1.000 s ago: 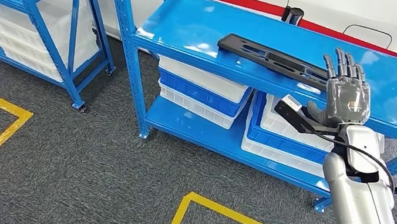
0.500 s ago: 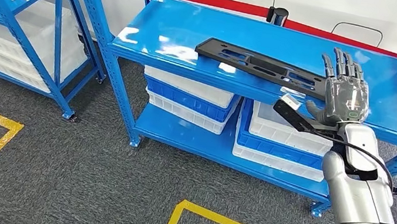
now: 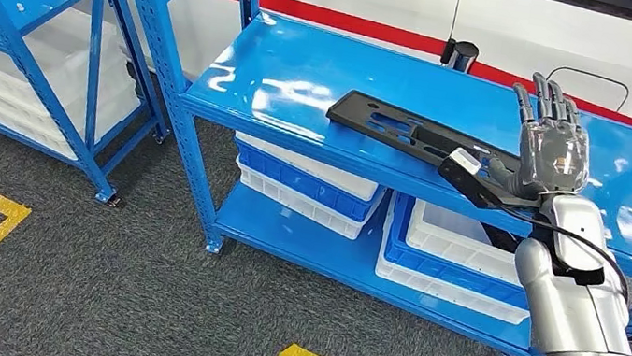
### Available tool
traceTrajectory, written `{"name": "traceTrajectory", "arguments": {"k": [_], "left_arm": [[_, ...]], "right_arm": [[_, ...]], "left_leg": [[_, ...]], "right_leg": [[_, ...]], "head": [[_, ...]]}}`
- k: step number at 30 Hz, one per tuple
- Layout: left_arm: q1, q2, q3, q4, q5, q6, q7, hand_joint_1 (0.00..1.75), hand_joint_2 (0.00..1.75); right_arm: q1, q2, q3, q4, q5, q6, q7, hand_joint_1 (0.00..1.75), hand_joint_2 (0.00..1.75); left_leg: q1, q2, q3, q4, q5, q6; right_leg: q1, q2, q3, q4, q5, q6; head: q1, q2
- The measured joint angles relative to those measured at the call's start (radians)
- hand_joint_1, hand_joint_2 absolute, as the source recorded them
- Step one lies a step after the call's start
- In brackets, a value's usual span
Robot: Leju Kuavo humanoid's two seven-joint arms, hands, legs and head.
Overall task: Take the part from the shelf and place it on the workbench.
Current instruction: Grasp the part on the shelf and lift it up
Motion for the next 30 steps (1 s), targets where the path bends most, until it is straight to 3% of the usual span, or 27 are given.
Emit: {"name": "traceTrajectory", "arguments": {"k": [1, 2, 4, 6, 8, 9, 11, 12, 13, 14, 15, 17, 19, 25, 27, 28, 29, 30], "left_arm": [[0.0, 0.0, 0.0, 0.0, 0.002, 0.002, 0.002, 0.0, 0.0], [0.0, 0.0, 0.0, 0.0, 0.004, 0.006, 0.007, 0.0, 0.0], [0.0, 0.0, 0.0, 0.001, 0.008, 0.016, 0.017, 0.0, 0.0], [0.002, 0.001, 0.0, 0.001, 0.011, 0.024, 0.026, 0.0, 0.0], [0.002, 0.002, 0.0, 0.001, 0.015, 0.032, 0.033, 0.0, 0.0], [0.001, 0.003, 0.0, 0.001, 0.018, 0.035, 0.035, 0.0, 0.0], [0.002, 0.002, 0.001, 0.001, 0.024, 0.039, 0.035, 0.0, 0.0], [0.003, 0.002, 0.001, 0.001, 0.028, 0.04, 0.035, 0.0, 0.0], [0.004, 0.002, 0.002, 0.001, 0.033, 0.042, 0.035, 0.0, 0.0], [0.006, 0.003, 0.004, 0.001, 0.039, 0.045, 0.034, 0.0, 0.0], [0.007, 0.003, 0.006, 0.001, 0.044, 0.049, 0.034, 0.0, 0.0], [0.01, 0.006, 0.012, 0.002, 0.054, 0.057, 0.032, 0.0, 0.0], [0.011, 0.009, 0.015, 0.002, 0.058, 0.061, 0.032, 0.0, 0.0], [0.011, 0.01, 0.016, 0.003, 0.059, 0.062, 0.032, 0.0, 0.0], [0.012, 0.011, 0.02, 0.003, 0.06, 0.074, 0.031, 0.0, 0.0], [0.013, 0.011, 0.023, 0.004, 0.062, 0.08, 0.03, 0.0, 0.0], [0.015, 0.009, 0.026, 0.004, 0.061, 0.085, 0.03, 0.0, 0.0], [0.016, 0.007, 0.022, 0.004, 0.038, 0.076, 0.041, 0.0, 0.0]], "right_arm": [[-0.004, 0.0, 0.003, 0.005, -0.004, -0.002, 0.0, 0.0, 1.75], [-0.009, 0.001, 0.008, 0.012, -0.007, -0.004, 0.0, 0.0, 1.75], [-0.017, 0.003, 0.019, 0.025, -0.014, -0.01, -0.001, 0.0, 1.75], [-0.021, 0.006, 0.028, 0.034, -0.02, -0.014, -0.001, 0.0, 1.75], [-0.029, 0.008, 0.035, 0.036, -0.03, -0.019, -0.001, 0.0, 1.75], [-0.033, 0.009, 0.038, 0.036, -0.038, -0.024, -0.002, 0.0, 1.75], [-0.033, 0.011, 0.043, 0.031, -0.059, -0.04, -0.006, 0.0, 1.75], [-0.028, 0.012, 0.044, 0.024, -0.07, -0.051, -0.011, 0.0, 1.75], [-0.018, 0.013, 0.045, 0.008, -0.081, -0.062, -0.014, 0.0, 1.75], [-0.004, 0.013, 0.045, -0.015, -0.091, -0.072, -0.017, 0.0, 1.75], [0.012, 0.013, 0.044, -0.046, -0.1, -0.079, -0.018, 0.0, 1.75], [0.049, 0.013, 0.039, -0.119, -0.112, -0.088, -0.017, 0.0, 1.75], [0.069, 0.013, 0.035, -0.159, -0.117, -0.09, -0.017, 0.0, 1.75], [0.073, 0.013, 0.035, -0.167, -0.117, -0.091, -0.017, 0.0, 1.75], [0.118, 0.013, 0.025, -0.234, -0.122, -0.096, -0.017, 0.0, 1.75], [0.151, 0.012, 0.014, -0.29, -0.124, -0.1, -0.017, 0.0, 1.75], [0.193, 0.009, 0.0, -0.355, -0.127, -0.104, -0.018, 0.0, 1.75], [0.216, 0.007, -0.01, -0.396, -0.134, -0.105, -0.028, 0.0, 1.75]], "left_leg": [[0.0, -0.002, 0.007, 0.0, -0.007, -0.005], [-0.001, -0.003, 0.013, 0.004, -0.016, -0.01], [-0.004, -0.004, 0.017, 0.012, -0.033, -0.021], [-0.004, -0.002, 0.017, 0.024, -0.045, -0.029], [-0.001, 0.006, -0.002, 0.066, -0.065, -0.038], [0.001, 0.011, -0.027, 0.11, -0.086, -0.044], [0.004, 0.017, -0.107, 0.24, -0.142, -0.054], [0.005, 0.017, -0.145, 0.291, -0.16, -0.055], [0.006, 0.018, -0.17, 0.313, -0.16, -0.053], [0.005, 0.018, -0.176, 0.295, -0.137, -0.047], [0.003, 0.018, -0.161, 0.241, -0.098, -0.038], [-0.009, 0.017, -0.108, 0.099, -0.01, -0.011], [-0.017, 0.014, -0.081, 0.034, 0.026, 0.005], [-0.018, 0.013, -0.082, 0.037, 0.025, 0.006], [-0.024, 0.01, -0.08, 0.034, 0.017, 0.014], [-0.023, 0.011, -0.071, 0.022, 0.021, 0.019], [-0.021, 0.011, -0.061, 0.01, 0.023, 0.022], [-0.013, 0.011, -0.052, 0.004, 0.025, 0.017]], "right_leg": [[-0.003, -0.001, 0.009, -0.071, 0.054, 0.011], [-0.004, -0.004, 0.016, -0.131, 0.098, 0.013], [-0.005, -0.009, 0.028, -0.189, 0.151, -0.002], [-0.006, -0.009, 0.039, -0.189, 0.163, -0.029], [-0.009, -0.007, 0.044, -0.188, 0.166, -0.043], [-0.009, -0.007, 0.046, -0.188, 0.165, -0.047], [-0.005, -0.007, 0.048, -0.188, 0.159, -0.055], [-0.002, -0.007, 0.05, -0.188, 0.156, -0.058], [0.002, -0.007, 0.053, -0.188, 0.153, -0.061], [0.005, -0.006, 0.057, -0.188, 0.15, -0.063], [0.009, -0.006, 0.061, -0.189, 0.146, -0.065], [0.012, -0.005, 0.07, -0.19, 0.141, -0.067], [0.012, -0.004, 0.074, -0.191, 0.139, -0.067], [0.013, -0.004, 0.074, -0.191, 0.138, -0.066], [0.012, -0.003, 0.077, -0.194, 0.133, -0.058], [0.012, -0.003, 0.064, -0.165, 0.115, -0.054], [0.008, -0.003, 0.028, -0.098, 0.088, -0.042], [0.001, -0.004, 0.01, -0.07, 0.081, -0.027]], "head": [[0.001, 0.0], [0.001, 0.0], [0.001, 0.0], [0.0, 0.0], [-0.002, 0.0], [-0.002, 0.0], [-0.005, 0.0], [-0.004, 0.0], [-0.005, 0.0], [-0.005, 0.0], [-0.005, 0.0], [-0.003, 0.0], [-0.001, 0.0], [0.0, 0.0], [-0.002, 0.0], [-0.002, 0.0], [-0.004, 0.0], [-0.003, 0.0]]}}
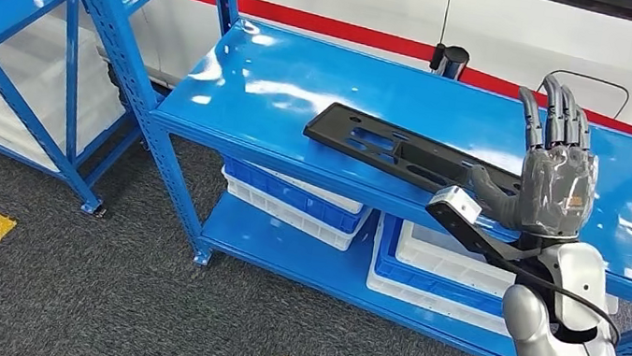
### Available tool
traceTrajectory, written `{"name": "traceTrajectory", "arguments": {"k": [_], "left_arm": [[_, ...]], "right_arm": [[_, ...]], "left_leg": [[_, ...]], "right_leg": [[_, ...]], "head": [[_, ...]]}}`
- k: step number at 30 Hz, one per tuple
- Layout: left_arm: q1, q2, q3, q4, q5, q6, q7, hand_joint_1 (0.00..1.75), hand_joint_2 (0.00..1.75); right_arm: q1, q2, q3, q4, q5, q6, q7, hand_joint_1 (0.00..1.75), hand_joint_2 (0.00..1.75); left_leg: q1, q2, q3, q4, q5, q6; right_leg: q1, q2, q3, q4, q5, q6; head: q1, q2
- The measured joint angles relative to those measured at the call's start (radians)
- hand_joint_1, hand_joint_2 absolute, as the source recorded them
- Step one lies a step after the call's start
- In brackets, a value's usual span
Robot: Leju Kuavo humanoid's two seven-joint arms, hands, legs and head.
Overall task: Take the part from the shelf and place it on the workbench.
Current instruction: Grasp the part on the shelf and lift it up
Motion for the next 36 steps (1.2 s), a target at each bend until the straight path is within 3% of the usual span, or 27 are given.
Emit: {"name": "traceTrajectory", "arguments": {"k": [2, 3, 7, 9, 12, 13, 14, 15, 17, 18, 19, 23, 25, 27, 28, 29, 30, 32, 34, 36], "left_arm": [[-0.002, -0.005, -0.029, 0.0, -0.082, -0.032, 0.036, 0.0, 0.0], [-0.005, -0.006, -0.053, 0.0, -0.132, -0.05, 0.056, 0.0, 0.0], [-0.011, -0.017, -0.128, 0.0, -0.193, -0.074, 0.069, 0.0, 0.0], [-0.013, -0.019, -0.151, 0.0, -0.204, -0.08, 0.069, 0.0, 0.0], [-0.016, -0.02, -0.18, 0.0, -0.216, -0.085, 0.067, 0.0, 0.0], [-0.017, -0.02, -0.188, 0.0, -0.221, -0.088, 0.067, 0.0, 0.0], [-0.017, -0.02, -0.196, 0.0, -0.226, -0.092, 0.066, 0.0, 0.0], [-0.019, -0.021, -0.204, 0.0, -0.23, -0.103, 0.063, 0.0, 0.0], [-0.029, -0.02, -0.218, -0.001, -0.237, -0.146, 0.05, 0.0, 0.0], [-0.037, -0.019, -0.223, -0.002, -0.24, -0.172, 0.043, 0.0, 0.0], [-0.046, -0.018, -0.228, -0.005, -0.243, -0.193, 0.039, 0.0, 0.0], [-0.073, -0.012, -0.246, -0.017, -0.264, -0.237, 0.044, 0.0, 0.0], [-0.085, -0.007, -0.254, -0.023, -0.274, -0.248, 0.049, 0.0, 0.0], [-0.095, -0.005, -0.261, -0.025, -0.28, -0.254, 0.05, 0.0, 0.0], [-0.097, -0.004, -0.265, -0.026, -0.283, -0.256, 0.05, 0.0, 0.0], [-0.098, -0.003, -0.268, -0.026, -0.287, -0.257, 0.05, 0.0, 0.0], [-0.099, -0.002, -0.271, -0.027, -0.292, -0.259, 0.05, 0.0, 0.0], [-0.103, 0.0, -0.277, -0.03, -0.305, -0.269, 0.053, 0.0, 0.0], [-0.114, 0.003, -0.284, -0.033, -0.317, -0.29, 0.064, 0.0, 0.0], [-0.127, 0.008, -0.29, -0.033, -0.326, -0.31, 0.077, 0.0, 0.0]], "right_arm": [[0.033, -0.003, -0.011, -0.056, -0.019, -0.002, -0.029, 0.0, 1.75], [0.039, -0.003, -0.01, -0.071, -0.031, -0.004, -0.044, 0.0, 1.75], [0.124, -0.02, -0.007, -0.158, -0.064, -0.026, -0.061, 0.0, 1.75], [0.165, -0.034, -0.004, -0.189, -0.069, -0.036, -0.065, 0.0, 1.75], [0.204, -0.044, 0.013, -0.201, -0.057, -0.042, -0.067, 0.0, 1.75], [0.21, -0.045, 0.023, -0.2, -0.05, -0.042, -0.068, 0.0, 1.75], [0.214, -0.045, 0.035, -0.197, -0.041, -0.042, -0.068, 0.0, 1.75], [0.214, -0.045, 0.049, -0.192, -0.029, -0.04, -0.065, 0.0, 1.75], [0.205, -0.036, 0.075, -0.169, 0.005, -0.039, -0.051, 0.0, 1.75], [0.196, -0.028, 0.087, -0.149, 0.024, -0.042, -0.041, 0.0, 1.75], [0.188, -0.018, 0.099, -0.125, 0.042, -0.045, -0.033, 0.0, 1.75], [0.17, 0.02, 0.137, -0.05, 0.095, -0.048, -0.007, 0.0, 1.75], [0.161, 0.029, 0.15, -0.025, 0.113, -0.039, 0.003, 0.0, 1.75], [0.155, 0.035, 0.159, -0.003, 0.12, -0.033, 0.009, 0.0, 1.75], [0.155, 0.037, 0.163, 0.007, 0.125, -0.031, 0.01, 0.0, 1.75], [0.155, 0.04, 0.168, 0.016, 0.133, -0.029, 0.012, 0.0, 1.75], [0.154, 0.043, 0.173, 0.026, 0.143, -0.026, 0.015, 0.0, 1.75], [0.146, 0.053, 0.182, 0.048, 0.17, -0.02, 0.026, 0.0, 1.75], [0.127, 0.069, 0.19, 0.079, 0.197, -0.019, 0.039, 0.0, 1.75], [0.101, 0.088, 0.198, 0.122, 0.216, -0.02, 0.048, 0.0, 1.75]], "left_leg": [[0.009, -0.001, 0.008, 0.01, -0.012, -0.02], [0.01, -0.002, 0.006, 0.021, -0.021, -0.029], [0.014, -0.008, 0.001, 0.04, -0.039, -0.044], [0.019, -0.003, -0.019, 0.087, -0.07, -0.054], [0.023, 0.006, -0.116, 0.278, -0.153, -0.068], [0.024, 0.007, -0.144, 0.323, -0.162, -0.069], [0.024, 0.007, -0.154, 0.329, -0.149, -0.067], [0.024, 0.007, -0.145, 0.295, -0.119, -0.063], [0.021, 0.007, -0.083, 0.153, -0.043, -0.051], [0.018, 0.007, -0.056, 0.094, -0.021, -0.046], [0.015, 0.007, -0.04, 0.058, -0.012, -0.042], [0.011, 0.003, -0.024, 0.026, -0.006, -0.028], [0.014, 0.003, -0.011, 0.007, 0.003, -0.018], [0.01, 0.003, -0.008, 0.006, 0.003, -0.014], [0.009, 0.002, -0.007, 0.006, 0.002, -0.013], [0.007, 0.001, -0.007, 0.007, 0.001, -0.012], [0.006, 0.0, -0.006, 0.008, -0.001, -0.013], [0.005, -0.003, -0.004, 0.013, -0.006, -0.017], [0.001, -0.006, -0.007, 0.024, -0.014, -0.025], [-0.002, -0.005, -0.011, 0.03, -0.018, -0.032]], "right_leg": [[-0.016, -0.001, 0.001, -0.017, 0.015, 0.034], [-0.018, 0.0, 0.032, -0.079, 0.039, 0.037], [-0.014, 0.001, 0.052, -0.103, 0.04, 0.006], [-0.017, 0.0, 0.057, -0.104, 0.038, -0.004], [-0.016, 0.0, 0.063, -0.104, 0.032, -0.014], [-0.016, 0.001, 0.064, -0.104, 0.031, -0.016], [-0.015, 0.001, 0.066, -0.104, 0.029, -0.017], [-0.015, 0.002, 0.068, -0.104, 0.028, -0.018], [-0.014, 0.003, 0.074, -0.105, 0.025, -0.019], [-0.011, 0.003, 0.075, -0.105, 0.023, -0.018], [-0.009, 0.002, 0.075, -0.106, 0.021, -0.015], [-0.004, -0.002, 0.072, -0.104, 0.013, 0.002], [-0.001, -0.003, 0.039, -0.035, -0.022, 0.0], [-0.002, -0.002, -0.028, 0.094, -0.074, -0.009], [-0.002, -0.002, -0.059, 0.149, -0.089, -0.009], [-0.002, -0.002, -0.075, 0.17, -0.088, -0.005], [-0.002, -0.002, -0.07, 0.15, -0.071, 0.002], [-0.002, -0.002, -0.013, 0.016, -0.006, 0.015], [-0.001, -0.001, 0.038, -0.092, 0.039, 0.01], [0.002, 0.0, 0.048, -0.112, 0.049, -0.002]], "head": [[0.001, 0.0], [0.001, 0.0], [0.0, 0.0], [-0.003, 0.0], [-0.006, 0.0], [-0.006, 0.0], [-0.006, 0.0], [-0.006, 0.0], [-0.006, 0.0], [-0.005, 0.0], [-0.005, 0.0], [-0.004, 0.0], [-0.003, 0.0], [-0.001, 0.0], [-0.001, 0.0], [-0.001, 0.0], [-0.001, 0.0], [-0.001, 0.0], [-0.001, 0.0], [-0.002, 0.0]]}}
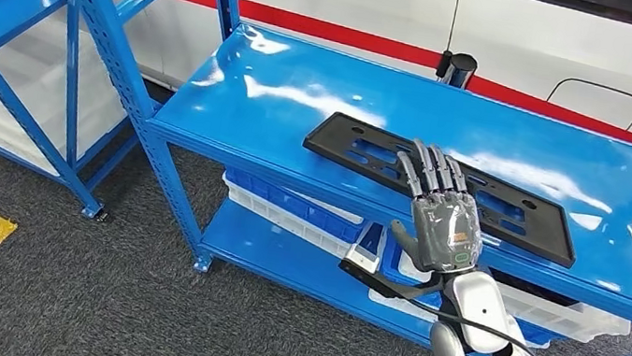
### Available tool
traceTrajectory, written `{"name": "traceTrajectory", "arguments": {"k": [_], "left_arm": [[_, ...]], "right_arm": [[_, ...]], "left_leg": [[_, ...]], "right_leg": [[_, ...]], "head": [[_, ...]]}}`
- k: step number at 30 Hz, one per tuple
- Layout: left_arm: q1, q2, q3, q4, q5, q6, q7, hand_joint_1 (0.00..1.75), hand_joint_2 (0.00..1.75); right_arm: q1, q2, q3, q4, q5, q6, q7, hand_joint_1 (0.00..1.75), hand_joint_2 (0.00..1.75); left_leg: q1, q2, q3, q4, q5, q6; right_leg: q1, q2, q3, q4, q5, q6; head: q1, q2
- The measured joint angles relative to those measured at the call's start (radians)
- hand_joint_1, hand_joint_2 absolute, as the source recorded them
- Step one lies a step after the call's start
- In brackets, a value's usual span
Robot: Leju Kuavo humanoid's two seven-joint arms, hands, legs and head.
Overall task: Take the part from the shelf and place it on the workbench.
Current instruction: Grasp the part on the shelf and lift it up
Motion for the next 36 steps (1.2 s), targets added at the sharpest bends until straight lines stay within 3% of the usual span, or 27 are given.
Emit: {"name": "traceTrajectory", "arguments": {"k": [3, 6, 7, 8, 9, 10, 12, 14, 16, 20, 28, 36], "left_arm": [[-0.017, 0.01, -0.006, 0.0, -0.008, -0.012, 0.008, 0.0, 0.0], [-0.028, 0.015, -0.007, 0.0, -0.009, -0.013, 0.012, 0.0, 0.0], [-0.028, 0.016, -0.008, 0.0, -0.009, -0.013, 0.014, 0.0, 0.0], [-0.028, 0.017, -0.008, 0.0, -0.009, -0.013, 0.016, 0.0, 0.0], [-0.028, 0.019, -0.008, 0.0, -0.009, -0.013, 0.017, 0.0, 0.0], [-0.029, 0.02, -0.008, 0.0, -0.009, -0.013, 0.018, 0.0, 0.0], [-0.034, 0.022, -0.008, 0.0, -0.008, -0.013, 0.018, 0.0, 0.0], [-0.039, 0.023, -0.008, 0.0, -0.008, -0.015, 0.029, 0.0, 0.0], [-0.047, 0.022, -0.008, 0.0, -0.005, -0.021, 0.064, 0.0, 0.0], [-0.07, 0.022, -0.008, 0.0, 0.001, -0.03, 0.112, 0.0, 0.0], [-0.081, 0.021, -0.007, 0.0, 0.001, -0.03, 0.113, 0.0, 0.0], [-0.081, 0.021, -0.007, 0.0, 0.001, -0.03, 0.113, 0.0, 0.0]], "right_arm": [[-0.042, 0.027, 0.007, 0.071, 0.01, -0.006, 0.008, 0.0, 1.75], [-0.078, 0.049, 0.01, 0.133, 0.01, -0.016, 0.016, 0.0, 1.75], [-0.085, 0.054, 0.011, 0.151, 0.01, -0.019, 0.017, 0.0, 1.75], [-0.09, 0.057, 0.012, 0.167, 0.01, -0.021, 0.018, 0.0, 1.75], [-0.094, 0.061, 0.012, 0.182, 0.01, -0.022, 0.018, 0.0, 1.75], [-0.099, 0.064, 0.013, 0.196, 0.011, -0.025, 0.02, 0.0, 1.75], [-0.111, 0.071, 0.014, 0.218, 0.016, -0.031, 0.025, 0.0, 1.75], [-0.128, 0.079, 0.015, 0.243, 0.023, -0.037, 0.033, 0.0, 1.75], [-0.148, 0.087, 0.016, 0.274, 0.028, -0.041, 0.038, 0.0, 1.75], [-0.189, 0.102, 0.017, 0.335, 0.033, -0.049, 0.04, 0.0, 1.75], [-0.227, 0.127, 0.02, 0.408, 0.039, -0.049, 0.042, 0.0, 1.75], [-0.238, 0.14, 0.024, 0.443, 0.04, -0.049, 0.047, 0.0, 1.75]], "left_leg": [[0.006, 0.001, -0.012, 0.029, -0.022, -0.015], [0.018, 0.007, -0.094, 0.202, -0.108, -0.037], [0.023, 0.008, -0.127, 0.263, -0.128, -0.042], [0.027, 0.01, -0.146, 0.293, -0.131, -0.046], [0.03, 0.011, -0.145, 0.283, -0.112, -0.048], [0.032, 0.012, -0.123, 0.232, -0.077, -0.048], [0.033, 0.013, -0.053, 0.083, -0.009, -0.045], [0.028, 0.011, -0.017, 0.008, 0.011, -0.039], [0.023, 0.008, -0.016, 0.004, 0.01, -0.032], [0.014, 0.005, -0.014, -0.005, 0.02, -0.032], [0.003, 0.002, -0.016, -0.003, 0.019, -0.019], [0.003, 0.002, -0.016, -0.003, 0.019, -0.017]], "right_leg": [[-0.008, 0.001, 0.004, -0.004, 0.004, -0.016], [-0.012, 0.001, 0.008, -0.005, 0.004, -0.029], [-0.012, 0.0, 0.008, -0.005, 0.003, -0.029], [-0.012, 0.0, 0.008, -0.005, 0.003, -0.029], [-0.012, 0.001, 0.009, -0.004, 0.003, -0.029], [-0.013, 0.001, 0.01, -0.004, 0.002, -0.029], [-0.012, 0.002, 0.012, -0.004, 0.001, -0.026], [-0.009, 0.003, 0.01, -0.005, -0.002, -0.018], [-0.006, 0.002, 0.009, -0.006, -0.002, -0.01], [-0.003, 0.0, 0.014, -0.014, 0.0, -0.014], [-0.011, -0.001, 0.016, -0.022, 0.005, -0.005], [-0.01, -0.001, 0.016, -0.023, 0.007, -0.001]], "head": [[-0.003, 0.0], [-0.012, 0.0], [-0.011, 0.0], [-0.012, 0.0], [-0.012, 0.0], [-0.012, 0.0], [-0.012, 0.0], [-0.011, 0.0], [-0.01, 0.0], [-0.007, 0.0], [-0.007, 0.0], [-0.008, 0.0]]}}
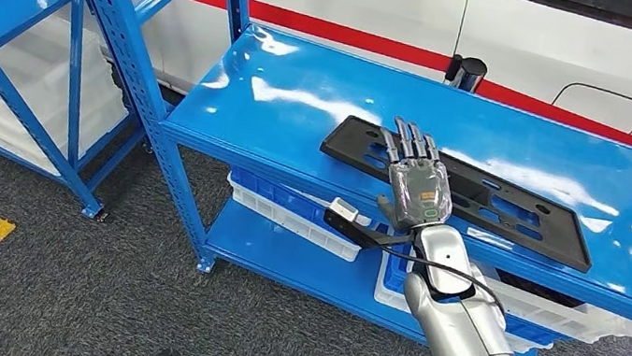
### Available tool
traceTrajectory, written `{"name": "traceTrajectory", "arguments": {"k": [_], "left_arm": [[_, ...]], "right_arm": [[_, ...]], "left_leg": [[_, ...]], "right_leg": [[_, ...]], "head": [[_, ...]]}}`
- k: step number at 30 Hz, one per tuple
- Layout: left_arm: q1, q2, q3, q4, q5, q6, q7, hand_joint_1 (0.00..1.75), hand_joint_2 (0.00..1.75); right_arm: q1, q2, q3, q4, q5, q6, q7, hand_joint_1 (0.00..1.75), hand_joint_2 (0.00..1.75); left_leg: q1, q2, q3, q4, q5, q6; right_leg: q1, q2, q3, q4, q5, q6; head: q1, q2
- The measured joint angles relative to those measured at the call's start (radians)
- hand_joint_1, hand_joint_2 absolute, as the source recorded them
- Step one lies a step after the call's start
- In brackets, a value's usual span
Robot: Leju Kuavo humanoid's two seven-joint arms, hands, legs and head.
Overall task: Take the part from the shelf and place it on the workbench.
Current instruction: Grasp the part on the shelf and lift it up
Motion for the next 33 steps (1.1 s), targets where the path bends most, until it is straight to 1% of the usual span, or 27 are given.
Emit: {"name": "traceTrajectory", "arguments": {"k": [7, 16, 22, 30, 33], "left_arm": [[-0.001, 0.0, 0.0, 0.0, -0.001, -0.007, 0.0, 0.0, 0.0], [-0.001, 0.002, 0.004, 0.0, 0.011, 0.006, 0.005, 0.0, 0.0], [0.0, 0.004, 0.014, 0.002, 0.02, 0.019, 0.017, 0.0, 0.0], [0.001, 0.005, 0.016, 0.004, 0.019, 0.018, 0.025, 0.0, 0.0], [0.001, 0.006, 0.016, 0.006, 0.02, 0.02, 0.037, 0.0, 0.0]], "right_arm": [[-0.025, 0.007, 0.001, 0.045, 0.019, 0.001, 0.012, 0.0, 1.75], [-0.122, 0.012, -0.001, 0.217, 0.031, -0.01, 0.051, 0.0, 1.75], [-0.18, 0.012, -0.034, 0.319, 0.021, -0.02, 0.082, 0.0, 1.75], [-0.191, 0.005, -0.088, 0.344, 0.034, -0.023, 0.098, 0.0, 1.75], [-0.187, 0.0, -0.104, 0.341, 0.038, -0.018, 0.1, 1.28, 1.75]], "left_leg": [[0.004, 0.001, 0.0, 0.0, 0.0, 0.0], [0.005, 0.001, 0.0, 0.0, 0.0, 0.0], [0.004, 0.001, 0.0, 0.0, 0.0, 0.0], [0.004, 0.001, 0.0, 0.0, 0.0, 0.0], [0.004, 0.001, 0.0, 0.0, 0.0, 0.0]], "right_leg": [[0.001, 0.0, -0.001, 0.0, 0.0, 0.0], [0.003, 0.0, -0.001, 0.0, 0.0, 0.0], [0.003, 0.0, 0.0, 0.0, 0.0, 0.0], [0.003, 0.0, -0.001, 0.0, 0.0, 0.0], [0.003, 0.0, -0.001, 0.0, 0.0, 0.0]], "head": [[0.0, 0.0], [0.0, 0.0], [0.0, 0.0], [0.0, 0.0], [0.0, 0.0]]}}
